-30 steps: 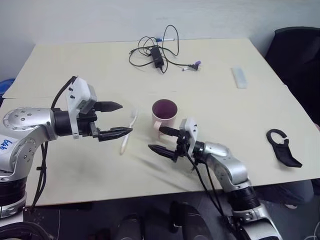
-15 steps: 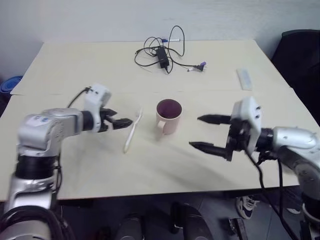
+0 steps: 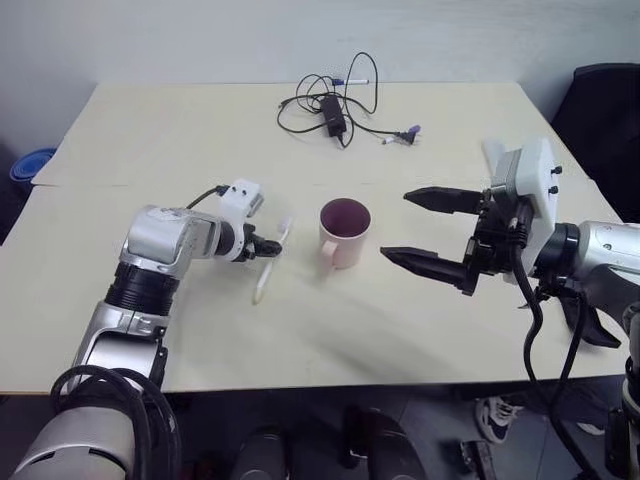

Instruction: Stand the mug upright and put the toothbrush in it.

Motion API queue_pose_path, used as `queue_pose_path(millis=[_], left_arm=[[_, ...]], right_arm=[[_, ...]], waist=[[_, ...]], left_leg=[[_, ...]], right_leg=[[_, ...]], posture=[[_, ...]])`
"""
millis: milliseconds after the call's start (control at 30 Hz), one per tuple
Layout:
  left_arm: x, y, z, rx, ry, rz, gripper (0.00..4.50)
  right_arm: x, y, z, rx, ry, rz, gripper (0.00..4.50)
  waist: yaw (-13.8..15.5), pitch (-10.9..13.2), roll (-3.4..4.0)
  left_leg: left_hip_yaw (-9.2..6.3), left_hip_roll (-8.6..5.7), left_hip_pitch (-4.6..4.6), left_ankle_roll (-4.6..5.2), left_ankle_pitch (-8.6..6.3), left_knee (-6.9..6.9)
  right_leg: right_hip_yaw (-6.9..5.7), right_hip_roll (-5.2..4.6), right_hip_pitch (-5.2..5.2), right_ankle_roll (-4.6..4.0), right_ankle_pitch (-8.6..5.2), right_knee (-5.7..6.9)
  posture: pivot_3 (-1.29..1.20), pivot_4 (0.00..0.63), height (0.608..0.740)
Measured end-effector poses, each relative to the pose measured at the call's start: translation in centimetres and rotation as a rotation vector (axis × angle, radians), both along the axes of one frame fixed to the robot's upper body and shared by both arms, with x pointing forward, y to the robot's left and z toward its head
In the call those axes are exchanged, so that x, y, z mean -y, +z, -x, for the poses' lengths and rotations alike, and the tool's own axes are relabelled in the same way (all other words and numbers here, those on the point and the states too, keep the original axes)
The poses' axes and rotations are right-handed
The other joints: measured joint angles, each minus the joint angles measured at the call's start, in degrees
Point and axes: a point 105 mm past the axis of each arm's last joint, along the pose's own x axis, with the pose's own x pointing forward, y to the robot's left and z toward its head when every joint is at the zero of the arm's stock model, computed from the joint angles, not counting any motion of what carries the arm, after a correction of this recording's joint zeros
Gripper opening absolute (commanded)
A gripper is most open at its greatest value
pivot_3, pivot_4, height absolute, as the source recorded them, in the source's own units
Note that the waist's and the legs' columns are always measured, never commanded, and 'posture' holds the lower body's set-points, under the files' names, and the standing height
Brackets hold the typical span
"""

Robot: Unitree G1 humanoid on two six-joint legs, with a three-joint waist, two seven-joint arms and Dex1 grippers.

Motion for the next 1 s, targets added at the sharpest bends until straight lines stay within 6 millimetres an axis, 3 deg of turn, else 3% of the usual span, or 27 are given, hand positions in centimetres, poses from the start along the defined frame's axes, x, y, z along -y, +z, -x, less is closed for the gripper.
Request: queue_pose_path(millis=[267, 533, 700, 767, 867, 933, 1000], left_arm=[[0.5, -0.3, 0.3, -0.021, -0.042, 0.003, 0.20], [-0.1, -0.1, 0.0, -0.003, -0.021, -0.003, 0.20], [-1.9, 1.6, -2.4, 0.192, 0.055, 0.026, 0.20], [-1.6, 4.3, -3.4, 0.341, 0.057, 0.144, 0.20], [0.2, 10.0, -3.5, 0.546, -0.013, 0.389, 0.20], [2.0, 14.6, -2.2, 0.688, -0.115, 0.568, 0.20], [3.3, 17.0, -0.9, 0.769, -0.195, 0.660, 0.20]], right_arm=[[0.9, -0.8, 0.0, -0.003, -0.037, 0.056, 4.50], [1.2, -0.4, 0.7, -0.020, -0.008, 0.043, 4.50], [1.2, -0.5, 0.8, -0.026, -0.003, 0.047, 4.50], [1.4, -0.6, 0.7, -0.033, -0.011, 0.048, 4.50], [1.5, -0.6, 0.7, -0.038, -0.016, 0.038, 4.50], [1.7, -0.3, 0.7, -0.031, -0.029, 0.025, 4.50], [2.0, 0.0, 0.5, -0.025, -0.046, 0.016, 4.50]], waist=[[-0.14, 0.00, 0.00], [-0.23, 0.00, 0.00], [-0.15, 0.01, -0.02], [-0.07, 0.02, -0.03], [0.22, 0.05, -0.09], [0.18, 0.05, -0.09], [0.03, 0.05, -0.09]], left_leg=[[0.00, -0.06, 0.00, 0.01, 0.00, 0.00], [0.01, 0.01, 0.01, 0.01, 0.00, 0.00], [0.01, 0.24, 0.00, 0.01, 0.00, 0.01], [0.01, 0.26, -0.07, 0.01, 0.00, 0.02], [0.04, 0.23, -0.26, 0.06, -0.02, 0.09], [0.05, 0.21, -0.26, 0.13, -0.07, 0.08], [0.07, 0.16, -0.17, 0.16, -0.08, 0.06]], right_leg=[[0.00, 0.03, 0.01, 0.02, 0.01, -0.02], [0.01, 0.03, 0.01, 0.02, 0.01, -0.01], [-0.01, 0.02, -0.02, 0.01, 0.01, -0.10], [-0.06, 0.00, -0.02, 0.02, 0.02, -0.02], [-0.24, -0.03, -0.03, 0.07, 0.04, -0.12], [-0.23, -0.04, -0.02, 0.14, 0.09, -0.22], [-0.17, -0.05, 0.04, 0.19, 0.11, -0.23]], posture=[[0.00, 0.150, 0.740], [0.00, 0.150, 0.740], [0.00, 0.150, 0.740], [0.00, 0.150, 0.740], [0.00, 0.150, 0.740], [0.00, 0.150, 0.740], [0.00, 0.150, 0.740]])
